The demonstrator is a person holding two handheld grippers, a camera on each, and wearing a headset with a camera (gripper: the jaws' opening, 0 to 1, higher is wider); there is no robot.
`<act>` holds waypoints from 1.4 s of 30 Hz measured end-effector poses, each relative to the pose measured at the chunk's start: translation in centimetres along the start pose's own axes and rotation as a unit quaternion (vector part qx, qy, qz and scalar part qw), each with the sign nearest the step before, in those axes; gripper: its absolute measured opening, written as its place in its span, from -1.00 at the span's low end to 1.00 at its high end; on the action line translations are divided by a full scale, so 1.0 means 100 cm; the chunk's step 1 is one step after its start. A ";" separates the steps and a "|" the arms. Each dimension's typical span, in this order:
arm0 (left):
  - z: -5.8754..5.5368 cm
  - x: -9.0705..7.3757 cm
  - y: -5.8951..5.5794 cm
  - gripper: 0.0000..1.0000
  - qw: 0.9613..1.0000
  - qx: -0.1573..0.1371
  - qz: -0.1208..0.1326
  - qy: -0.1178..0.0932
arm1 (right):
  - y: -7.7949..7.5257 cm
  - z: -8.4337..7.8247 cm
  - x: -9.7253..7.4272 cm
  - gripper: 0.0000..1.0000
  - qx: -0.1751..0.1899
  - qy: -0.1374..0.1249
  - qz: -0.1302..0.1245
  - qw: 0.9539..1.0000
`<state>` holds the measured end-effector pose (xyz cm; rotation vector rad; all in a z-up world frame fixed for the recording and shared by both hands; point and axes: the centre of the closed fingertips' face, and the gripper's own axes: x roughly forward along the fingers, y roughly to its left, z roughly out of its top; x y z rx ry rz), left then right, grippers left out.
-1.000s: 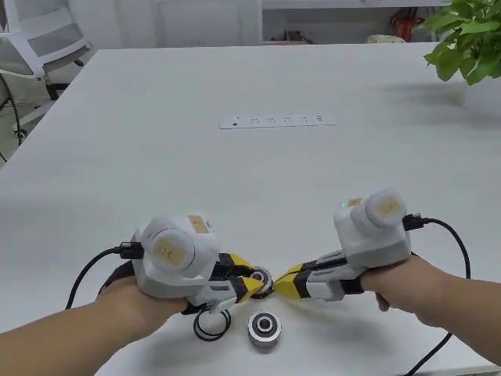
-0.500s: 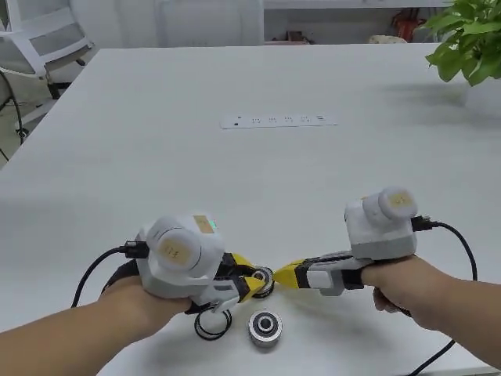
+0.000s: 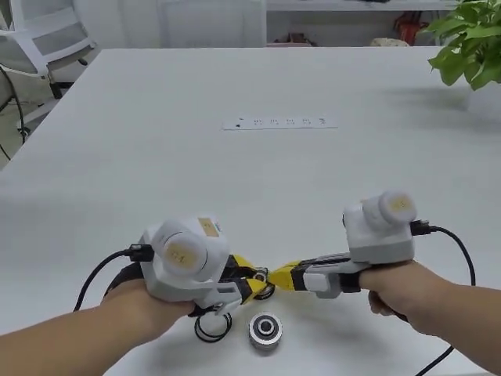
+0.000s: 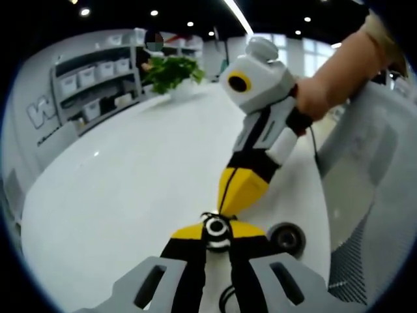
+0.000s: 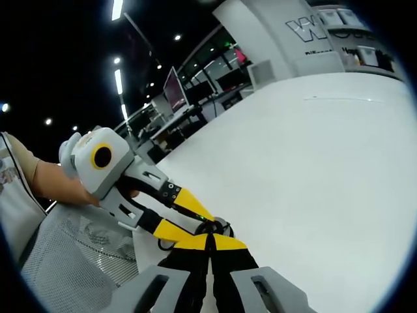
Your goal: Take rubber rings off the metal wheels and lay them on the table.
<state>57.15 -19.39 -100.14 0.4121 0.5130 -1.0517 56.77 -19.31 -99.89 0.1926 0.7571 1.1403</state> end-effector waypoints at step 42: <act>0.019 -0.048 -0.006 -0.24 0.998 -0.008 -0.045 -0.042 | 0.008 0.011 -0.008 -1.00 0.004 -0.015 0.014 1.000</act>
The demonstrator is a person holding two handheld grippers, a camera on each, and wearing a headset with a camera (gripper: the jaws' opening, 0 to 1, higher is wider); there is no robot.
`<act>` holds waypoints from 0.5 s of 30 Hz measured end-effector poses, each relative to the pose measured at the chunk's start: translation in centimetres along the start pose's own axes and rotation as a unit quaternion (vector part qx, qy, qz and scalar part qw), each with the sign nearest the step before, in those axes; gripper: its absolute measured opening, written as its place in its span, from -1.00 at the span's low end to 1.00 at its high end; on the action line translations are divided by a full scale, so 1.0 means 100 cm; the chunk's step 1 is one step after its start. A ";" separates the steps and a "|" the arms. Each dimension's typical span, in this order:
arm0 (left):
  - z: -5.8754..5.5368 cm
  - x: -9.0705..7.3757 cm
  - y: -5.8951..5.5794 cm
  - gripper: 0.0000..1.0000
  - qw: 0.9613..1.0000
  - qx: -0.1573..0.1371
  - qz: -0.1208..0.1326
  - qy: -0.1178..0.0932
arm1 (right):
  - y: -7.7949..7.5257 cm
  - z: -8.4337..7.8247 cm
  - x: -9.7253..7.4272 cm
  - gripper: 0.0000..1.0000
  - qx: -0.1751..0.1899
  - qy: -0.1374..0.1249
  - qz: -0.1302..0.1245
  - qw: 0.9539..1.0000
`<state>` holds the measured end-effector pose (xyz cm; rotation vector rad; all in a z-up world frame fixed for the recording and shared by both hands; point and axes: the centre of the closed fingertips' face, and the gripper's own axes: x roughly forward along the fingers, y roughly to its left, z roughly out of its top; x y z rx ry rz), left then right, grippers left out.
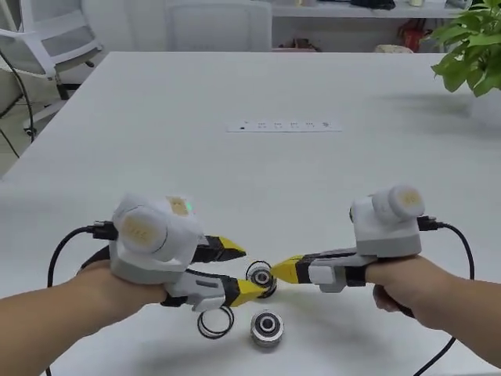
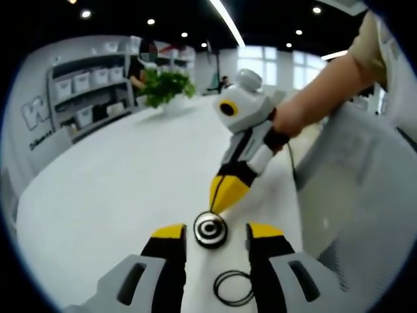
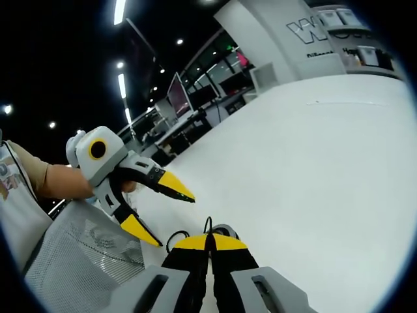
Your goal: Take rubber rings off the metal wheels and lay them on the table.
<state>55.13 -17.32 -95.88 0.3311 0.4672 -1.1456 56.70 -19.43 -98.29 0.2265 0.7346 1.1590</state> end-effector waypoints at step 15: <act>0.010 -0.047 0.003 0.07 0.999 -0.020 0.017 -0.043 | 0.025 0.010 0.005 -1.00 0.000 -0.003 0.026 1.000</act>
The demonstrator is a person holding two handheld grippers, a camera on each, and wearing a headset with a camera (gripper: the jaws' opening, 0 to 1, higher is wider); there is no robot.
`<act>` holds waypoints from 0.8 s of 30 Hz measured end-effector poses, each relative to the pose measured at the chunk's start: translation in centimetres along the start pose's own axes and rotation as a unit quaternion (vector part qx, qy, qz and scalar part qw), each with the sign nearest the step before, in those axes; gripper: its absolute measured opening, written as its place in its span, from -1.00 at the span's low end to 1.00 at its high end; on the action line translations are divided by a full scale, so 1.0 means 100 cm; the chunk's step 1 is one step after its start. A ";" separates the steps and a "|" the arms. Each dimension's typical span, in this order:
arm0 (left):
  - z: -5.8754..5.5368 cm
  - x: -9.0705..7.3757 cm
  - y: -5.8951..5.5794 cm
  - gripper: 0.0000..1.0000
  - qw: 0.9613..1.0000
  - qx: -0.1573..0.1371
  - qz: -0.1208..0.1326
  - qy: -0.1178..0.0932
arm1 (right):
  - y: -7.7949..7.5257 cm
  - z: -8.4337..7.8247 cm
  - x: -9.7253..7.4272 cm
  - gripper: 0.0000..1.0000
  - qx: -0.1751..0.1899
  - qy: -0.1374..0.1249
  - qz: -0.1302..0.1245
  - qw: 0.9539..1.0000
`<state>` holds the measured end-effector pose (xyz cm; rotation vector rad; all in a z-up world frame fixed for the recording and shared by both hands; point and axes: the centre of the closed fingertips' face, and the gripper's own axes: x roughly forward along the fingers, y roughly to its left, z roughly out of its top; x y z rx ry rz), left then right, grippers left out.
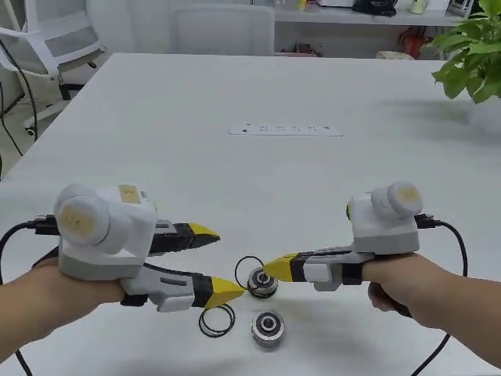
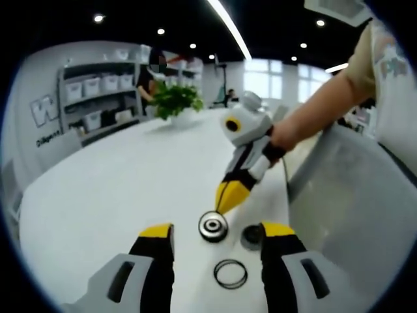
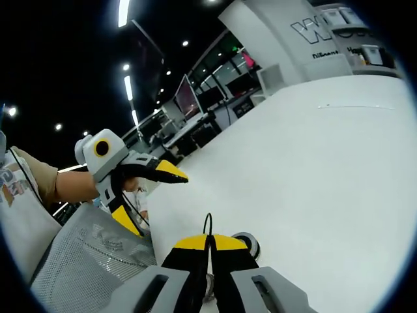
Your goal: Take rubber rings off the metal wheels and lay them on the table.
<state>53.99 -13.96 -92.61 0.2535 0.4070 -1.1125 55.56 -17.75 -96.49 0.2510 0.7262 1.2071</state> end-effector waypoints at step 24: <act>-0.021 -0.047 -0.013 0.36 1.000 -0.019 0.018 -0.002 | 0.039 -0.023 0.041 -1.00 -0.004 0.062 0.050 0.997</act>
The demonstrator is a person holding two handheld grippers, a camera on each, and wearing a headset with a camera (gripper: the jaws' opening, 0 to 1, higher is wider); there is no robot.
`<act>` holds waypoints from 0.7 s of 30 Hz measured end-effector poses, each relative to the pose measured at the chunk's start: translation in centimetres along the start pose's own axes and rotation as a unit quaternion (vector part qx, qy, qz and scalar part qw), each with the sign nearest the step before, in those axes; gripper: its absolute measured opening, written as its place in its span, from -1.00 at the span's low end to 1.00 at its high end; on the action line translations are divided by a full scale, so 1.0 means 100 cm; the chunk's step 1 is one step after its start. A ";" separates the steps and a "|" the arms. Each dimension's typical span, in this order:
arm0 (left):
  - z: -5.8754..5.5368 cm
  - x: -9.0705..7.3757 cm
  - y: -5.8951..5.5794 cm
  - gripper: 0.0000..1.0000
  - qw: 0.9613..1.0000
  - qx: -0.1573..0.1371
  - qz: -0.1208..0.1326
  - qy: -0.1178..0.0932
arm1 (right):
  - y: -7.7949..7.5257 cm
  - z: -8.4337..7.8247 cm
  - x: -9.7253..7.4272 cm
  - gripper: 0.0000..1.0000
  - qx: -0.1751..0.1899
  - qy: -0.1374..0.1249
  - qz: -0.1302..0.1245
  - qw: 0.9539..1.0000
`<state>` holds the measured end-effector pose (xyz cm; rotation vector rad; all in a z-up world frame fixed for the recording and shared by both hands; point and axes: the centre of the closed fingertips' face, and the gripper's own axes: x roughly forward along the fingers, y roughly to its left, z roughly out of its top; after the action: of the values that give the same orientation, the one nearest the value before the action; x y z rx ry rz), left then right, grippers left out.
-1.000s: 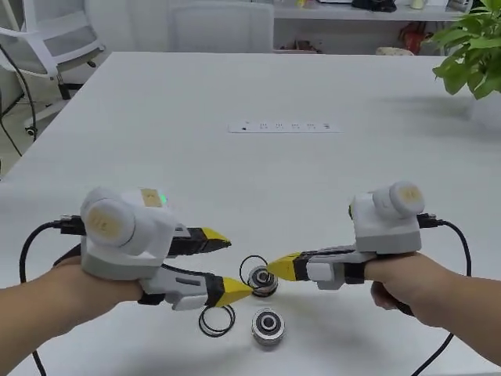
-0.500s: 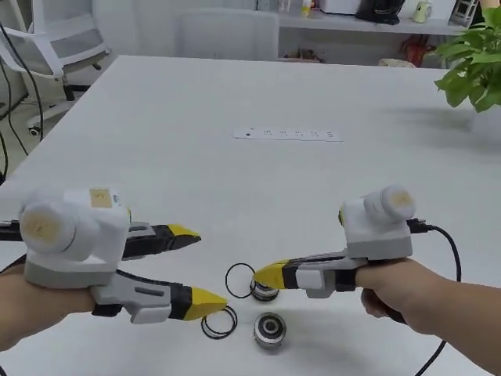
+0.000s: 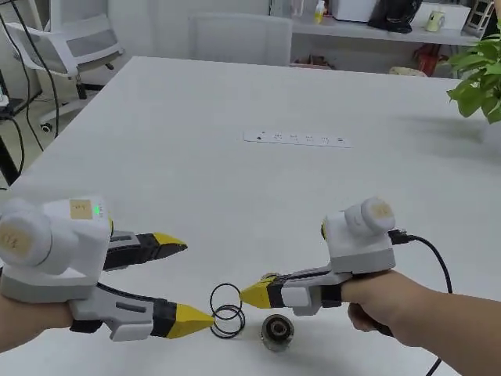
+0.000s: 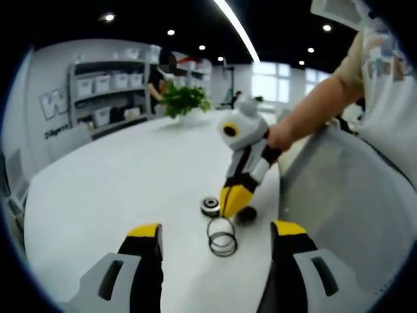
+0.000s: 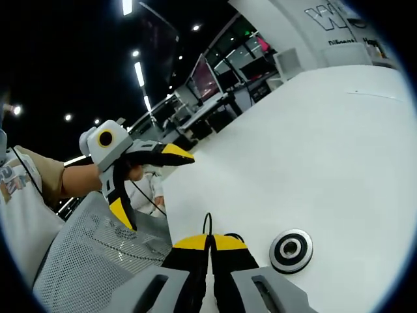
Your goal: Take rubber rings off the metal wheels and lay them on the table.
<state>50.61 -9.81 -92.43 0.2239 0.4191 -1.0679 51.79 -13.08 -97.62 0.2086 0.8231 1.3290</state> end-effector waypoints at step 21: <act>-0.011 -0.008 0.000 0.37 1.000 -0.012 0.008 0.009 | -0.016 -0.023 0.009 -1.00 0.000 0.048 -0.038 0.998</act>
<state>50.02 -8.74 -93.10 0.2157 0.4461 -1.0454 51.58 -13.40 -100.52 0.1120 0.9041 1.2749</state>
